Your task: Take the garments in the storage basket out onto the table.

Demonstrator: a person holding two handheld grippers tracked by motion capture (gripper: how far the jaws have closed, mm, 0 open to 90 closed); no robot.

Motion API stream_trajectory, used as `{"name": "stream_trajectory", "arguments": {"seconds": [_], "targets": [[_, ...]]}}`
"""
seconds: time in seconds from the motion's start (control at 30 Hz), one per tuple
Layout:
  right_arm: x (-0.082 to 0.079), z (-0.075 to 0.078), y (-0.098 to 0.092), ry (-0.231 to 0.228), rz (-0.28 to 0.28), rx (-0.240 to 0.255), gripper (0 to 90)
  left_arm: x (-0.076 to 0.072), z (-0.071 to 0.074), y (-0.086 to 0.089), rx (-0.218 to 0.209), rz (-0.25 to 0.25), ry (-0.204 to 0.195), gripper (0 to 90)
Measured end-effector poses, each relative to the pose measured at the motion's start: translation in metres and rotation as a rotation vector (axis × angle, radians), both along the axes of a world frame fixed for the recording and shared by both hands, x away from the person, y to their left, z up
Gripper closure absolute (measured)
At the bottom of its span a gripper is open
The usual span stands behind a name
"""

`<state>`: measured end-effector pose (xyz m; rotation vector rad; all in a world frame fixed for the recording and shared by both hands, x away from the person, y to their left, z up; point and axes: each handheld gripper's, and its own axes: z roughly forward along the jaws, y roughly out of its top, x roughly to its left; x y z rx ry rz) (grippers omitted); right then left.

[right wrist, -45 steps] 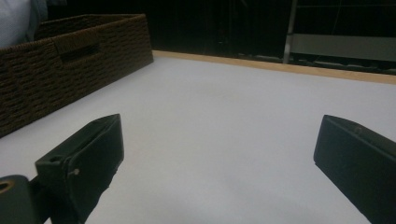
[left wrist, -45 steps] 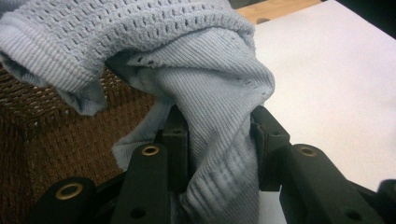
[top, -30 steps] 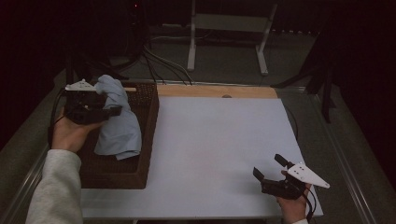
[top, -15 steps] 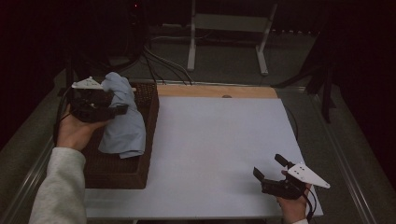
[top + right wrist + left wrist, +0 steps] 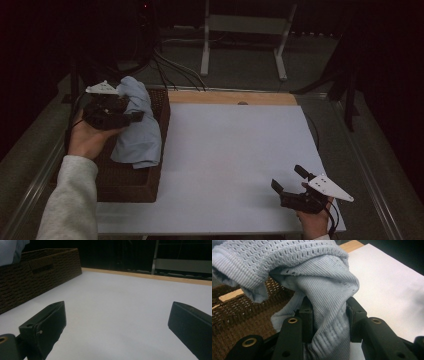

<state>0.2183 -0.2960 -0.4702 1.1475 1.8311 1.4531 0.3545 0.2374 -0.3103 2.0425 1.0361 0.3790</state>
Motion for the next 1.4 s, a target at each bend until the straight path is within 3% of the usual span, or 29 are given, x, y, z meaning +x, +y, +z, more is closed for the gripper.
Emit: {"name": "stream_trajectory", "arguments": {"seconds": [1.4], "targets": [[0.0,0.0,0.0,-0.001,0.001,0.004,1.9,0.009,-0.003,-0.034,-0.022,-0.069,0.0,65.5]]}}
